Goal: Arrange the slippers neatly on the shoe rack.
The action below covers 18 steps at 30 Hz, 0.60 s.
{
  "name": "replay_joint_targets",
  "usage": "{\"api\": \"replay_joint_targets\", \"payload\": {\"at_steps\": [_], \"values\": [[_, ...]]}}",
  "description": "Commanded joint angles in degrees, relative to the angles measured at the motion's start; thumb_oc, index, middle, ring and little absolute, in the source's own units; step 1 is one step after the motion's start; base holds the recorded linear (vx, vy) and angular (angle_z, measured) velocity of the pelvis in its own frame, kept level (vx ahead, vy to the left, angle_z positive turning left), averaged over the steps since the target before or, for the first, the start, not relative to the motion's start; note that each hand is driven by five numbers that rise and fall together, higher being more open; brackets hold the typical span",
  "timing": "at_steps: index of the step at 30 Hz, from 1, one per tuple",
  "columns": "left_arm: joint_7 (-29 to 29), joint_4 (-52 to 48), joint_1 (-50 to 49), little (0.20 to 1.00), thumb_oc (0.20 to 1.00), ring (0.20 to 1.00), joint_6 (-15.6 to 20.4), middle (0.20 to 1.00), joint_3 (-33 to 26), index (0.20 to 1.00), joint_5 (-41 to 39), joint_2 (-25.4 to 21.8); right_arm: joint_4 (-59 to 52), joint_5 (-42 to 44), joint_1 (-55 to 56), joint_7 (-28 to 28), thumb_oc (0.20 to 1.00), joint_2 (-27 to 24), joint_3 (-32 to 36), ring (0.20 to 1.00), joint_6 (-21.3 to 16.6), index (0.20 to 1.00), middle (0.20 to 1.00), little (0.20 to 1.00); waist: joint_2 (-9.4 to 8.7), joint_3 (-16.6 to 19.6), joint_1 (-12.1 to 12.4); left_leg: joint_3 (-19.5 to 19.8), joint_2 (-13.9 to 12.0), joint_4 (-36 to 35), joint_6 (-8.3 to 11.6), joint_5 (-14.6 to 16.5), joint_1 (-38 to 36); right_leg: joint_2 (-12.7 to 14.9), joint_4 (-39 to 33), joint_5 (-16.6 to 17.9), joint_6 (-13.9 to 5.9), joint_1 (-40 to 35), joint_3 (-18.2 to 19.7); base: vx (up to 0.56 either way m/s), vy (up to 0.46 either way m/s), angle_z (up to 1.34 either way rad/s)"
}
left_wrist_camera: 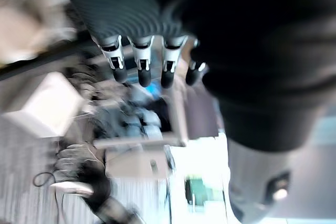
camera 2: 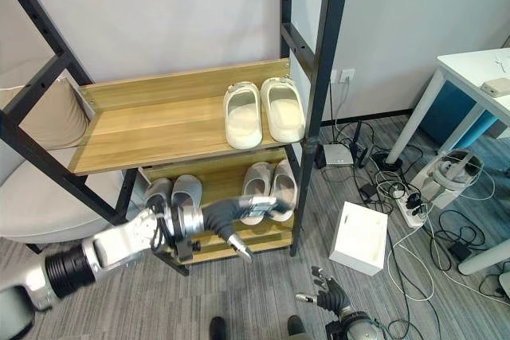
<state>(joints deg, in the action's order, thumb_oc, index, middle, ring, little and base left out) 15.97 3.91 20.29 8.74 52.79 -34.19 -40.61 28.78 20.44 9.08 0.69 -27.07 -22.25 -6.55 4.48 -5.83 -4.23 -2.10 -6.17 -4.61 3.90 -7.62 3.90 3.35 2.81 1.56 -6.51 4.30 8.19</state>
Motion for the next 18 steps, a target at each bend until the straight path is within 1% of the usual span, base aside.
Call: {"api": "replay_joint_targets", "payload": {"at_steps": [1, 2, 3, 4, 5, 6, 8, 10, 11, 14, 15, 18], "values": [[-1.44, 2.98, -5.52, 1.0, 1.0, 1.0, 1.56, 1.0, -6.8, 1.0, 5.17, 1.22, -4.45, 1.27, -0.38, 0.68, 1.0, -0.06, -0.36, 1.0, -2.79, 1.0, 1.0, 1.0, -4.58, 0.7, 1.47, 0.7, 1.22, 0.82, 0.54, 3.9, -0.53, 1.48, -2.1, -1.69, -1.76, -2.32, -2.6, 0.02, 0.019, 0.07], [-3.38, 7.59, -11.84, 1.0, 1.0, 1.0, 0.95, 1.0, -11.47, 1.0, 6.82, 3.58, -4.49, 0.74, -0.16, 1.13, 1.0, -0.13, 0.69, 1.0, -2.56, 1.0, 1.0, 1.0, -4.9, 1.02, 1.98, 0.8, 1.27, 0.84, 0.42, 4.05, -0.76, 1.54, -2.15, -1.7, -1.68, -2.55, -2.72, 0.02, 0.024, 0.07], [-4.48, 9.48, -14.25, 1.0, 1.0, 1.0, 0.67, 1.0, -13.85, 1.0, 7.27, 4.98, -4.43, 0.54, 0.13, 1.44, 1.0, -0.03, 1.13, 1.0, -2.42, 1.0, 1.0, 1.0, -4.98, 1.16, 2.2, 0.93, 1.28, 0.86, 0.37, 4.07, -0.82, 1.55, -2.12, -1.71, -1.61, -2.61, -2.72, 0.0, 0.0, 0.0], [-4.47, 9.61, -14.46, 1.0, 1.0, 1.0, 0.78, 1.0, -14.02, 1.0, 7.42, 5.19, -4.47, 0.54, 0.15, 1.47, 1.0, -0.18, 0.95, 1.0, -2.41, 1.0, 1.0, 1.0, -4.87, 1.25, 1.98, 0.96, 1.29, 0.86, 0.37, 4.1, -0.83, 1.56, -2.12, -1.74, -1.61, -2.64, -2.76, 0.0, 0.0, 0.0], [-6.2, 12.13, -17.29, 1.0, 1.0, 1.0, 0.6, 1.0, -17.26, 1.0, 8.09, 7.18, -4.17, 0.08, 0.33, 1.98, 1.0, -0.01, 1.45, 1.0, -2.17, 1.0, 1.0, 1.0, -5.0, 1.4, 2.29, 1.06, 1.31, 0.91, 0.3, 4.11, -0.9, 1.56, -2.12, -1.75, -1.55, -2.78, -2.86, 0.01, -0.001, 0.03], [-8.17, 16.24, -20.76, 1.0, 1.0, 1.0, -0.29, 1.0, -21.38, 1.0, 7.72, 10.91, -3.1, -0.54, 0.37, 2.52, 1.0, 0.26, 2.21, 1.0, -1.7, 1.0, 1.0, 1.0, -5.21, 1.64, 2.66, 1.33, 1.34, 1.03, 0.2, 4.1, -0.95, 1.56, -2.1, -1.74, -1.46, -2.96, -2.93, 0.01, -0.004, 0.05], [-11.07, 21.53, -22.56, 1.0, 1.0, 1.0, -1.16, 1.0, -25.7, 1.0, 8.1, 14.9, -1.67, -1.19, 0.19, 3.29, 1.0, 1.09, 3.28, 1.0, -1.02, 1.0, 1.0, 1.0, -5.4, 1.86, 3.06, 1.61, 1.41, 1.13, 0.09, 4.0, -0.91, 1.58, -2.14, -1.72, -1.34, -3.06, -3.08, 0.0, -0.003, 0.07], [-12.63, 25.57, -22.77, 1.0, 1.0, 1.0, -1.35, 1.0, -28.28, 1.0, 9.77, 17.6, -0.91, -1.63, 0.08, 3.76, 1.0, 1.59, 4.12, 1.0, -0.57, 1.0, 1.0, 1.0, -5.47, 2.09, 3.11, 1.78, 1.48, 1.08, 0.05, 3.94, -0.98, 1.6, -2.11, -1.73, -1.28, -3.16, -3.22, 0.0, 0.002, 0.03], [-12.64, 25.69, -22.71, 1.0, 1.0, 1.0, -1.28, 1.0, -28.3, 1.0, 9.83, 17.7, -0.9, -1.64, 0.05, 3.77, 1.0, 1.56, 4.11, 1.0, -0.57, 1.0, 1.0, 1.0, -5.43, 2.06, 3.07, 1.79, 1.49, 1.08, 0.05, 3.94, -0.99, 1.61, -2.11, -1.75, -1.28, -3.17, -3.23, 0.0, 0.0, 0.0], [-15.93, 32.78, -21.5, 1.0, 1.0, 1.0, -0.75, 1.0, -32.48, 1.0, 13.28, 20.76, -0.3, -1.86, 0.14, 4.22, 1.0, 2.27, 4.74, 1.0, -0.6, 1.0, 1.0, 1.0, -5.63, 2.46, 3.19, 1.97, 1.56, 1.02, 0.05, 3.86, -1.01, 1.63, -2.16, -1.67, -1.18, -3.13, -3.37, 0.0, 0.0, 0.03], [-15.94, 32.91, -21.41, 1.0, 1.0, 1.0, -0.67, 1.0, -32.5, 1.0, 13.33, 20.84, -0.28, -1.86, 0.09, 4.22, 1.0, 2.24, 4.73, 1.0, -0.61, 1.0, 1.0, 1.0, -5.6, 2.42, 3.16, 1.98, 1.56, 1.02, 0.05, 3.86, -1.01, 1.64, -2.16, -1.68, -1.18, -3.14, -3.38, 0.0, 0.0, 0.0], [-18.44, 37.61, -20.6, 1.0, 1.0, 1.0, -0.33, 1.0, -35.75, 1.0, 14.68, 22.55, 0.24, -2.19, 0.27, 4.56, 1.0, 2.98, 5.25, 1.0, -0.59, 1.0, 1.0, 1.0, -5.74, 2.67, 3.25, 1.95, 1.58, 1.0, 0.02, 3.86, -1.09, 1.62, -2.25, -1.61, -1.12, -3.14, -3.34, 0.0, 0.0, 0.0]]}}
